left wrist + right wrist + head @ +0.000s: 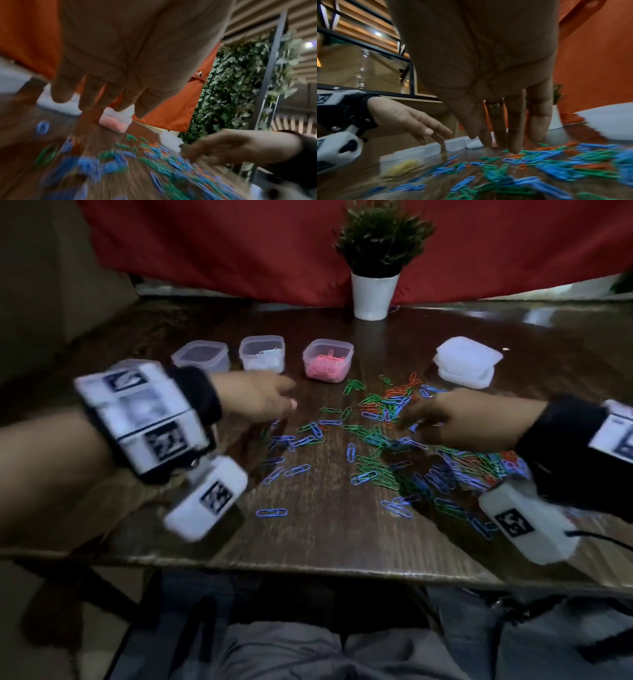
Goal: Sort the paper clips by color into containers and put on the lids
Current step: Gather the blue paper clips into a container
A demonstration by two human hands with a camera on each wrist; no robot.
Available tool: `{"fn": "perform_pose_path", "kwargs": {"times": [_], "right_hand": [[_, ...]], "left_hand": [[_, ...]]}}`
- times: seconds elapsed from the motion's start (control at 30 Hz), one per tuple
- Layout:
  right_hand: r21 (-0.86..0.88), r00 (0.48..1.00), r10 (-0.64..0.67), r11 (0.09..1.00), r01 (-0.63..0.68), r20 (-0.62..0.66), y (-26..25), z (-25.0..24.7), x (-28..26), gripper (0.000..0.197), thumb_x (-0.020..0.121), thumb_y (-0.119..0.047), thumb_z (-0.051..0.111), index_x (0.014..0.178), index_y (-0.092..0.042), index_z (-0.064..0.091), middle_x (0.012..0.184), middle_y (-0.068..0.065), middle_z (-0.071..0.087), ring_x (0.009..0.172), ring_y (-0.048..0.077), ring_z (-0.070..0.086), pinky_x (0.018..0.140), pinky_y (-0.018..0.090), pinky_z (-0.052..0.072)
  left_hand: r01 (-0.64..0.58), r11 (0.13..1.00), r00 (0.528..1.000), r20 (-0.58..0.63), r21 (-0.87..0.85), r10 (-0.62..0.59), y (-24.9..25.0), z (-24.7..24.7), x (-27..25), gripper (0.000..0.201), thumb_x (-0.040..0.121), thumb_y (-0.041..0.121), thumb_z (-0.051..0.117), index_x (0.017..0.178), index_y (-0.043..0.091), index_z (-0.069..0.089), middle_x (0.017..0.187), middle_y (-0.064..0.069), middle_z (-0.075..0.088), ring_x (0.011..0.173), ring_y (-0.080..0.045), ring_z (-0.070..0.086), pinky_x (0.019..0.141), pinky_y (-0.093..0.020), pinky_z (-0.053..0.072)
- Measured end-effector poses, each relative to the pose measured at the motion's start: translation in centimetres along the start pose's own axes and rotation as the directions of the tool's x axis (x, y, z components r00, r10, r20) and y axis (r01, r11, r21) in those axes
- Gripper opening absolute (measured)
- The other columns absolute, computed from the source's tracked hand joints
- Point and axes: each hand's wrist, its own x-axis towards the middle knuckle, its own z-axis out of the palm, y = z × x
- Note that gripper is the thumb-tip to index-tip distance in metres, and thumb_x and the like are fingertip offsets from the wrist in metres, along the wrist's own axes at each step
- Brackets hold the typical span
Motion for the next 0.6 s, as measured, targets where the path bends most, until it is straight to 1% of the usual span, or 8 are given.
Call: {"fn": "perform_pose_path", "kwargs": {"times": [0.07, 0.17, 0.27, 0.37, 0.43, 0.5, 0.53, 0.6], "right_hand": [[0.005, 0.996, -0.091, 0.996, 0.091, 0.012, -2.4, 0.3, 0.4, 0.038, 0.092, -0.02, 0.053, 0.129, -0.02, 0.053, 0.127, 0.003, 0.058, 0.116, 0.018, 0.053, 0.097, 0.028, 0.039], [-0.026, 0.973, -0.23, 0.973, 0.231, 0.031, -6.2, 1.2, 2.3, 0.038, 0.088, -0.024, 0.058, 0.125, -0.016, 0.056, 0.121, 0.006, 0.058, 0.112, 0.023, 0.053, 0.092, 0.029, 0.042], [-0.11, 0.966, -0.251, 0.96, 0.256, 0.059, -8.5, 2.2, 4.9, 0.03, 0.085, -0.02, 0.059, 0.113, -0.006, 0.059, 0.104, 0.013, 0.055, 0.107, 0.029, 0.053, 0.079, 0.027, 0.041], [-0.18, 0.984, -0.156, 0.969, 0.168, 0.081, -9.3, 3.2, 6.4, 0.03, 0.087, -0.019, 0.056, 0.111, -0.001, 0.06, 0.112, 0.016, 0.059, 0.105, 0.029, 0.056, 0.074, 0.026, 0.043], [-0.159, 0.984, -0.142, 0.974, 0.159, 0.11, -9.3, 3.7, 6.5, 0.029, 0.086, -0.018, 0.057, 0.11, -0.002, 0.062, 0.112, 0.014, 0.062, 0.096, 0.026, 0.058, 0.073, 0.026, 0.044], [-0.079, 0.975, -0.164, 0.981, 0.177, 0.148, -9.2, 3.7, 6.1, 0.025, 0.083, -0.017, 0.06, 0.106, -0.008, 0.065, 0.106, 0.01, 0.066, 0.088, 0.022, 0.059, 0.074, 0.026, 0.046], [-0.032, 0.975, -0.167, 0.984, 0.173, 0.15, -9.2, 3.4, 6.0, 0.024, 0.083, -0.016, 0.061, 0.105, -0.009, 0.066, 0.104, 0.009, 0.066, 0.087, 0.021, 0.059, 0.074, 0.027, 0.047], [0.019, 0.986, -0.155, 0.988, 0.155, 0.058, -9.3, 2.4, 6.3, 0.02, 0.085, -0.012, 0.058, 0.102, -0.009, 0.066, 0.104, 0.01, 0.065, 0.087, 0.02, 0.056, 0.069, 0.024, 0.04]], "left_hand": [[-0.025, 0.996, 1.0, 0.011, -0.084, 0.026, 0.0, 1.9, -3.7, 0.067, 0.086, 0.049, 0.04, 0.136, 0.004, 0.041, 0.138, -0.012, 0.047, 0.124, -0.026, 0.045, 0.098, -0.03, 0.036], [-0.017, 0.992, 0.995, -0.101, -0.128, 0.004, -0.5, 5.3, -8.0, 0.085, 0.069, 0.063, 0.034, 0.132, 0.007, 0.046, 0.127, -0.011, 0.052, 0.117, -0.025, 0.048, 0.094, -0.027, 0.036], [0.113, 0.992, 0.982, -0.147, -0.063, -0.121, -0.8, 8.2, -9.6, 0.063, 0.078, 0.061, 0.054, 0.122, 0.017, 0.043, 0.118, -0.005, 0.042, 0.115, -0.022, 0.045, 0.089, -0.027, 0.035], [0.197, 0.976, 0.968, -0.141, -0.093, -0.209, -1.1, 9.0, -9.6, 0.063, 0.073, 0.063, 0.059, 0.11, 0.017, 0.036, 0.109, -0.002, 0.032, 0.113, -0.026, 0.044, 0.091, -0.03, 0.037], [0.157, 0.976, 0.973, -0.147, -0.148, -0.179, -1.4, 8.8, -8.8, 0.063, 0.073, 0.06, 0.061, 0.113, 0.017, 0.039, 0.105, 0.0, 0.028, 0.113, -0.024, 0.043, 0.09, -0.026, 0.034], [0.043, 0.98, 0.98, -0.181, -0.193, -0.079, -1.2, 8.7, -7.8, 0.061, 0.076, 0.05, 0.066, 0.122, 0.017, 0.043, 0.104, 0.001, 0.032, 0.108, -0.018, 0.044, 0.082, -0.018, 0.03], [-0.023, 0.975, 0.979, -0.2, -0.223, -0.023, -0.8, 8.6, -7.5, 0.06, 0.076, 0.044, 0.069, 0.124, 0.016, 0.045, 0.102, 0.001, 0.034, 0.1, -0.012, 0.045, 0.079, -0.017, 0.029], [-0.122, 0.933, 0.968, -0.247, -0.339, 0.037, -0.1, 8.6, -6.9, 0.061, 0.071, 0.033, 0.077, 0.122, 0.013, 0.05, 0.099, 0.003, 0.039, 0.077, -0.001, 0.045, 0.073, -0.013, 0.034]]}}
